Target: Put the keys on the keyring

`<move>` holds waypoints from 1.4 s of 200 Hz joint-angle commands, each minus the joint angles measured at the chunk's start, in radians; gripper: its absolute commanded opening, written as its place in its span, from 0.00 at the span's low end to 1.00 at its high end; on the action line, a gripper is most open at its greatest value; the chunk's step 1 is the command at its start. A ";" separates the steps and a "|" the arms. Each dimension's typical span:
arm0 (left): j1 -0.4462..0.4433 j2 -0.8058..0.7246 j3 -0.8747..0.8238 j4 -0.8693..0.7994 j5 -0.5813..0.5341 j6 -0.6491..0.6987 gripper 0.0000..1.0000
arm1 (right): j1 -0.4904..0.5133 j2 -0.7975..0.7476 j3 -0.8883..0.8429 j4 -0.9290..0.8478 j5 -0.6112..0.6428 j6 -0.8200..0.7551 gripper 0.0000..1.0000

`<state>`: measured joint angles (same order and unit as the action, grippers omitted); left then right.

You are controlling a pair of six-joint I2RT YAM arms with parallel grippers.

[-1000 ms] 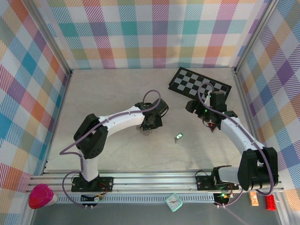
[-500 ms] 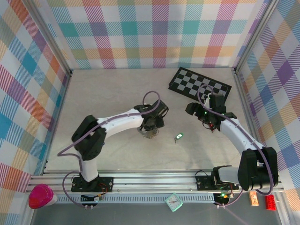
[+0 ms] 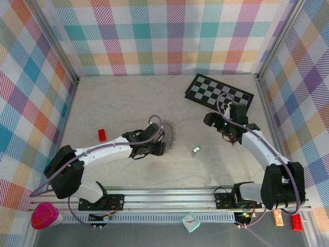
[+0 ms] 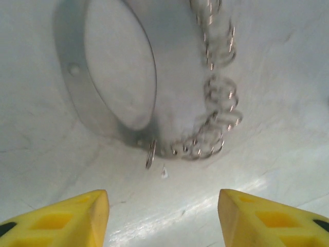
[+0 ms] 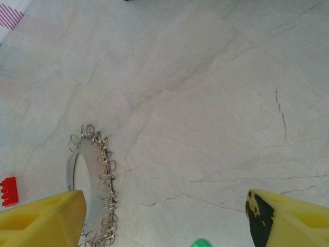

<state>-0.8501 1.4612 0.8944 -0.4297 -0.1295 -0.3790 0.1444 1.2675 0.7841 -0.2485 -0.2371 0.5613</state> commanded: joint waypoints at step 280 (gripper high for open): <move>0.046 0.269 0.130 -0.038 -0.003 0.078 0.20 | 0.005 -0.046 0.009 -0.036 0.018 -0.019 0.81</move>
<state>-0.8127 1.7271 1.0004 -0.4271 -0.1242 -0.2943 0.1448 1.2457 0.7841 -0.2714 -0.2249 0.5610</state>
